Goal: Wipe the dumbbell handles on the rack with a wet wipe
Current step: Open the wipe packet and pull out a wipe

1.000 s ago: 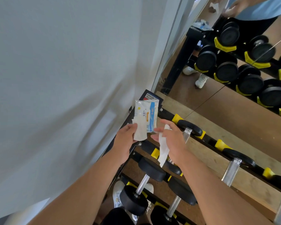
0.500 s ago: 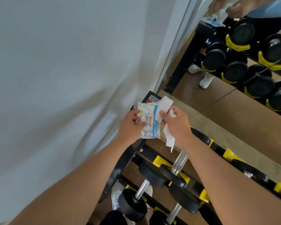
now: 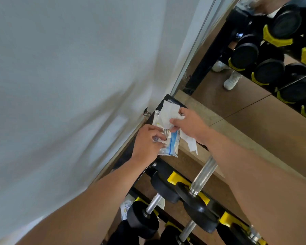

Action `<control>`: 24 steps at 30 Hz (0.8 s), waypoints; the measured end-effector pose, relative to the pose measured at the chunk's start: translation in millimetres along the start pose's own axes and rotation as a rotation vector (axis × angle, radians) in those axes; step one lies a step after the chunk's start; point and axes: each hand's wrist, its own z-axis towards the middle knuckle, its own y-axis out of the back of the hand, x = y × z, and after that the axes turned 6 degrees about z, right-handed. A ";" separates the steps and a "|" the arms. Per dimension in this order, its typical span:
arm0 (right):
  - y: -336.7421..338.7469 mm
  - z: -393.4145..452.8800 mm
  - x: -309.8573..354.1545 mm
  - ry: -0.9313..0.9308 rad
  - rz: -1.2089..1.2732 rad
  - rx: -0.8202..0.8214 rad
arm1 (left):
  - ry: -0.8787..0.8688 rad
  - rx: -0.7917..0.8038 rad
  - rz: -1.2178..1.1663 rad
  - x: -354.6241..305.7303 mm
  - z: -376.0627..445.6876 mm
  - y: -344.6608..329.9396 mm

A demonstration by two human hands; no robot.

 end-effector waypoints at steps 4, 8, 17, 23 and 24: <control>-4.9 5.3 -11.9 -0.020 -0.196 0.035 | 0.016 -0.072 -0.064 -0.4 -7.4 2.1; -12.9 5.8 -8.1 -0.019 -0.450 0.023 | 0.018 -0.098 -0.153 -3.0 -10.3 4.3; -26.6 -4.6 3.4 0.083 -0.611 -0.059 | 0.207 -0.212 -0.237 -18.0 -20.3 8.4; -26.2 -3.0 5.1 -0.026 -0.502 0.149 | 0.169 -0.157 -0.411 -17.0 -24.9 12.3; -25.0 -2.0 6.5 -0.040 -0.513 0.201 | 0.151 -0.155 -0.414 -15.3 -24.5 13.6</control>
